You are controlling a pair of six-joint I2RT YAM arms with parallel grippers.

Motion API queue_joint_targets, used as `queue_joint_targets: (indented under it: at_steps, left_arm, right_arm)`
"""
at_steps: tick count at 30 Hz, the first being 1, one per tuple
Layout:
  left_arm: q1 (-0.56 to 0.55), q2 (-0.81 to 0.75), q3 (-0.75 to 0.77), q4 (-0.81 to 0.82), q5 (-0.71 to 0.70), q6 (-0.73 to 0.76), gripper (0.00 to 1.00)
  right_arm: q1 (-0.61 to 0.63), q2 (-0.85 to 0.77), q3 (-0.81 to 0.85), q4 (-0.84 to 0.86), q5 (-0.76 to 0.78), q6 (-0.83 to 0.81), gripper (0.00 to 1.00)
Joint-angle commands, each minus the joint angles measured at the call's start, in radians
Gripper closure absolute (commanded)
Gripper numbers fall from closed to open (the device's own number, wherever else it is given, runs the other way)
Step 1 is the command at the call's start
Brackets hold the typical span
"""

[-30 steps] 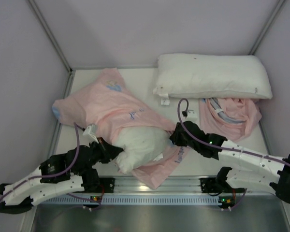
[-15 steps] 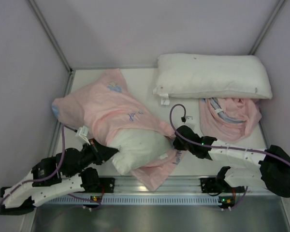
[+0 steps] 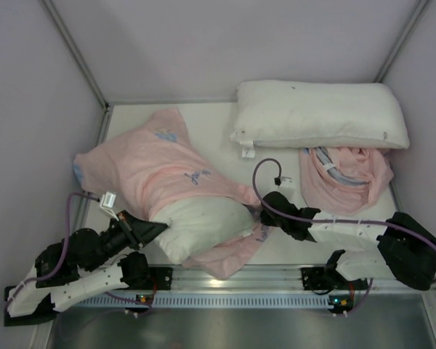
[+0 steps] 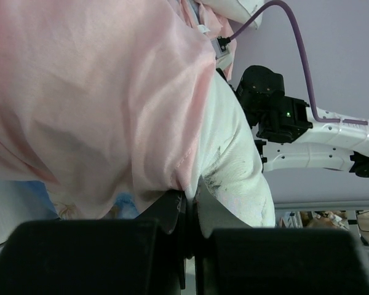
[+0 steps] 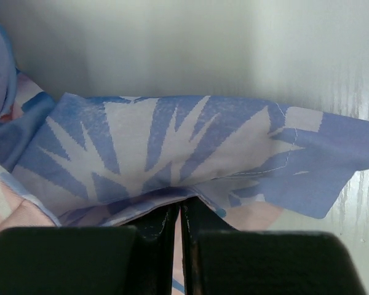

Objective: Remove the pillowcase from the pillow

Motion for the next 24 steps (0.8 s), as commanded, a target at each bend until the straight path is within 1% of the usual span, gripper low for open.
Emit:
queue_joint_targets:
  at_steps: [1, 5, 7, 8, 9, 10, 11, 12, 13, 14, 17, 20, 21, 24]
  left_arm:
    - [0.004, -0.024, 0.056, 0.152, -0.023, -0.046, 1.00]
    - [0.004, -0.024, 0.076, 0.163, -0.057, -0.052, 1.00]
    - [0.004, -0.016, 0.084, 0.182, -0.092, -0.039, 1.00]
    - [0.005, -0.012, 0.087, 0.182, -0.105, -0.039, 1.00]
    - [0.005, -0.003, 0.083, 0.182, -0.123, -0.039, 1.00]
    - [0.005, 0.000, 0.075, 0.183, -0.135, -0.048, 1.00]
    - [0.007, 0.008, 0.050, 0.185, -0.145, -0.052, 1.00]
    - [0.007, 0.020, 0.037, 0.192, -0.160, -0.056, 1.00]
    - [0.007, 0.028, 0.018, 0.221, -0.165, -0.054, 1.00]
    - [0.007, 0.034, 0.001, 0.246, -0.168, -0.046, 1.00]
    - [0.007, 0.062, -0.042, 0.372, -0.181, 0.001, 1.00]
    - [0.007, 0.131, -0.011, 0.448, -0.200, 0.065, 1.00]
    - [0.007, 0.179, 0.030, 0.450, -0.207, 0.088, 1.00]
    - [0.007, 0.264, 0.087, 0.482, -0.218, 0.125, 1.00]
  right_arm:
    - [-0.025, 0.076, 0.076, 0.037, 0.087, -0.084, 1.00]
    - [-0.019, 0.162, 0.143, 0.076, 0.026, -0.117, 1.00]
    - [-0.008, 0.170, 0.098, 0.120, -0.005, -0.097, 1.00]
    - [0.011, 0.140, 0.067, 0.175, -0.013, -0.074, 1.00]
    - [0.024, 0.120, -0.009, 0.209, -0.018, -0.063, 1.00]
    - [0.041, 0.094, -0.049, 0.235, -0.016, -0.051, 1.00]
    - [0.077, 0.068, -0.085, 0.264, -0.013, -0.035, 1.00]
    - [0.099, 0.014, -0.146, 0.270, -0.010, 0.000, 1.00]
    - [0.125, -0.012, -0.169, 0.272, 0.008, 0.014, 1.00]
    - [0.178, -0.034, -0.185, 0.264, 0.024, 0.026, 1.00]
    - [0.252, -0.109, -0.197, 0.145, 0.097, 0.096, 1.00]
    - [0.268, -0.141, -0.199, 0.099, 0.120, 0.106, 1.00]
    - [0.269, -0.144, -0.196, 0.093, 0.128, 0.106, 1.00]
    - [0.271, -0.148, -0.188, 0.062, 0.159, 0.106, 1.00]
